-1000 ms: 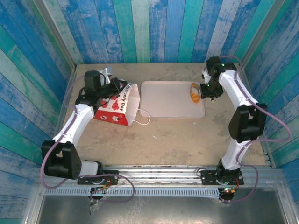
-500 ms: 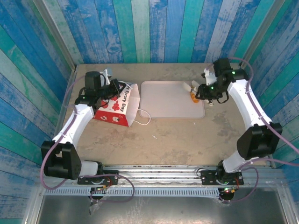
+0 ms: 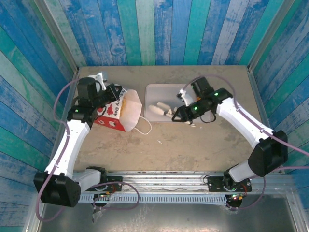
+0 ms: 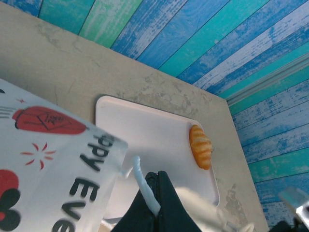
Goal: Take the fake bread out of the paper bag
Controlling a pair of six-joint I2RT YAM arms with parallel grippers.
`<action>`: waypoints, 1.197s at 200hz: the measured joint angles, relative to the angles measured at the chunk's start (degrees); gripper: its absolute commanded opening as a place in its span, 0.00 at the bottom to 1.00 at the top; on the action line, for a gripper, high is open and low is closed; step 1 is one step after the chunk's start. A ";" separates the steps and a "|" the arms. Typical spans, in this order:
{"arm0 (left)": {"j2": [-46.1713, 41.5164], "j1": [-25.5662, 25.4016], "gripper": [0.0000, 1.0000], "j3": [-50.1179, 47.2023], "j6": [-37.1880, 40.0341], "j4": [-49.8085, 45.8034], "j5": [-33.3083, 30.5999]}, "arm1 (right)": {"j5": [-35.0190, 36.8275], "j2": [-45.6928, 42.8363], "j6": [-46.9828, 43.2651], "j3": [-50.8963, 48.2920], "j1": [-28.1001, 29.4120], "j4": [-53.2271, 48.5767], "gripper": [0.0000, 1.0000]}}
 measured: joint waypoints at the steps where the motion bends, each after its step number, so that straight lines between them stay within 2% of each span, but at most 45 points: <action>1: -0.04 0.00 0.00 0.00 0.00 -0.07 -0.04 | -0.15 0.00 0.07 -0.17 0.42 0.26 0.49; 26: -1.33 0.00 0.00 -0.24 -0.04 -0.55 -1.03 | -1.86 0.48 2.19 -1.73 5.77 4.37 0.49; 61: -1.44 0.00 0.00 -0.24 -0.96 -0.72 -1.79 | -3.43 2.69 4.35 -1.88 10.19 9.73 0.49; 122: -1.33 0.00 0.00 -0.24 -4.94 -0.31 -1.73 | -2.23 8.70 8.72 -1.18 12.07 13.38 0.47; 173: -1.31 0.00 0.00 -0.28 -6.62 0.17 -1.11 | 4.50 12.41 9.40 3.63 15.17 15.10 0.48; 239: 0.83 0.00 0.00 -0.87 -7.54 3.43 1.25 | 15.67 19.87 10.40 15.85 17.75 17.97 0.48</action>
